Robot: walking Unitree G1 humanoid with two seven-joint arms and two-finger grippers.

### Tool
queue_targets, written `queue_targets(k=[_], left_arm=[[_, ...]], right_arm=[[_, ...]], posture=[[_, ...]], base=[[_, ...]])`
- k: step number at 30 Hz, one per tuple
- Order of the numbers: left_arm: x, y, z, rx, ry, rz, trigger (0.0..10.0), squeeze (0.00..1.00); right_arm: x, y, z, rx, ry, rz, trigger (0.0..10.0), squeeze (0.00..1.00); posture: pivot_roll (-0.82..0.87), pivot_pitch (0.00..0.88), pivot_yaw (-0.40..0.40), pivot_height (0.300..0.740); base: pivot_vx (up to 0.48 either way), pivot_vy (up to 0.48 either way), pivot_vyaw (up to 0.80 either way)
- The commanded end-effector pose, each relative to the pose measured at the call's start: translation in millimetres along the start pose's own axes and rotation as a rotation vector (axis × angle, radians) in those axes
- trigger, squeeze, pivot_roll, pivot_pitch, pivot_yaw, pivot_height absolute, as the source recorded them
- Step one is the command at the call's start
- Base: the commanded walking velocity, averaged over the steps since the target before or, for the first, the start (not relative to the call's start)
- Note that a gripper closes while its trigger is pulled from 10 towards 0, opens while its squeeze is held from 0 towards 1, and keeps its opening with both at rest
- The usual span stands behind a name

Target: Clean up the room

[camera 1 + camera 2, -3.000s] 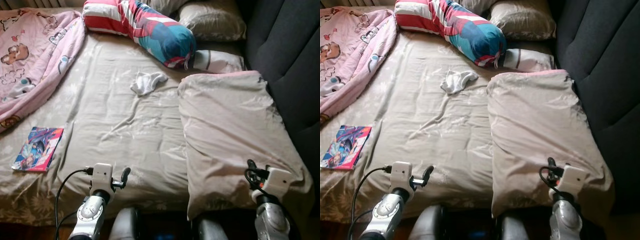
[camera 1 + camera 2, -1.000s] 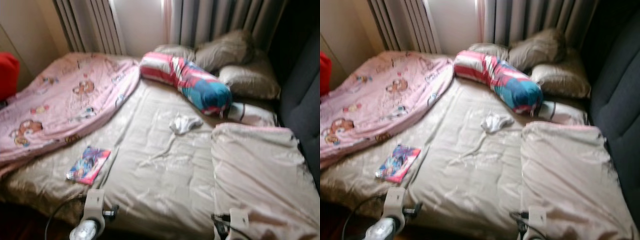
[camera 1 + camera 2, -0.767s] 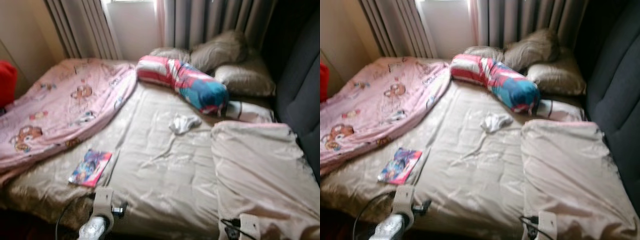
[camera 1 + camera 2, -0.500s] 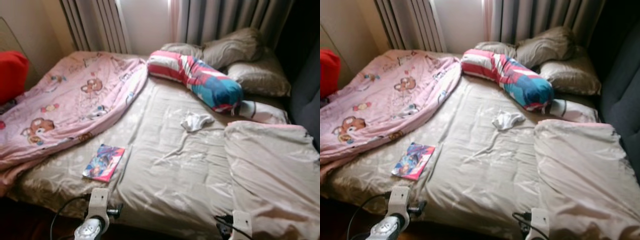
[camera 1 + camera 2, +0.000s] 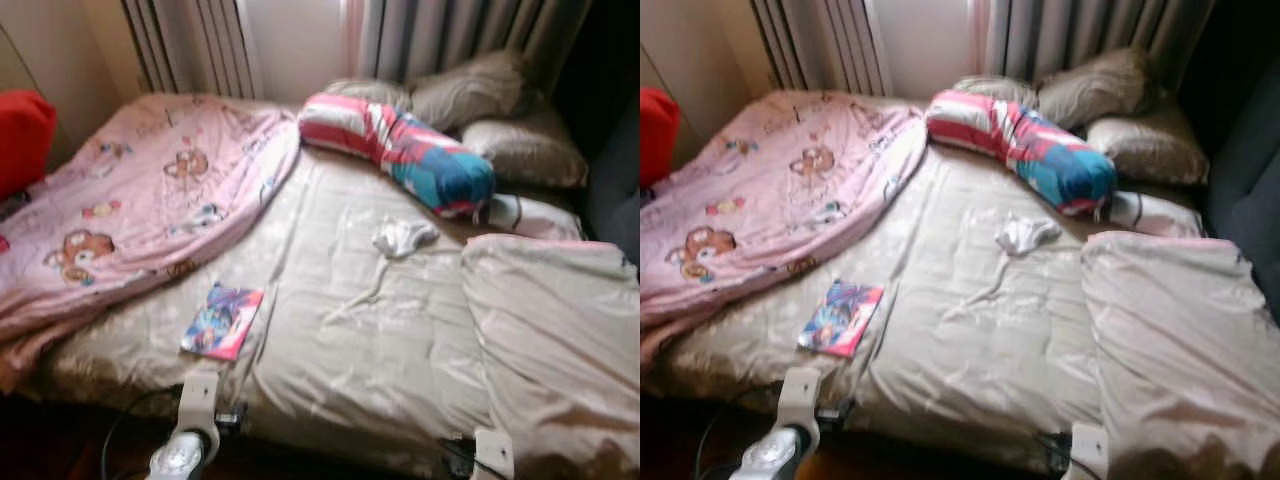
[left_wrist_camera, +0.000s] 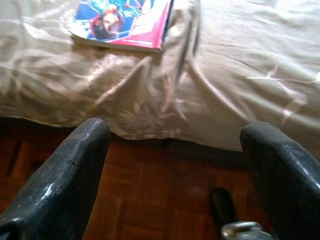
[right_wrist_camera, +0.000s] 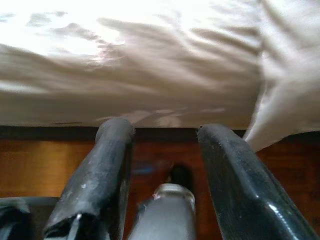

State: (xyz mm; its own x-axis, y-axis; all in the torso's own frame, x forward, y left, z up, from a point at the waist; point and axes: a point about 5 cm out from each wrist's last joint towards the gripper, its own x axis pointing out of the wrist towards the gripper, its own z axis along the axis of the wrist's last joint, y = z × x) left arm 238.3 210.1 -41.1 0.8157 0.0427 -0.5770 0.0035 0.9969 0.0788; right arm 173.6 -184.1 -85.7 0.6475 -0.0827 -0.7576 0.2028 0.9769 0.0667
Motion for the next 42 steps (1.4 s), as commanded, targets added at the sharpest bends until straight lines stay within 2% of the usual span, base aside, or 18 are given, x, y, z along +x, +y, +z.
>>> queue_targets(k=[1,42], left_arm=[[-0.5,-3.5,-3.4,-0.004,0.017,-0.011,10.0,0.00],[-1.1,-4.9,-5.5,-0.018,0.020,-0.009,10.0,0.00]], right_arm=[[-1.4,-6.9,-3.3,0.006,0.012,-0.019,10.0,0.00],[-2.2,-9.8,-6.1,0.006,0.027,-0.021,10.0,0.00]], posture=[[0.06,0.078,0.039,0.740],[0.05,0.107,0.038,0.740]], base=[[0.000,0.337,0.00],[0.000,0.338,0.00]])
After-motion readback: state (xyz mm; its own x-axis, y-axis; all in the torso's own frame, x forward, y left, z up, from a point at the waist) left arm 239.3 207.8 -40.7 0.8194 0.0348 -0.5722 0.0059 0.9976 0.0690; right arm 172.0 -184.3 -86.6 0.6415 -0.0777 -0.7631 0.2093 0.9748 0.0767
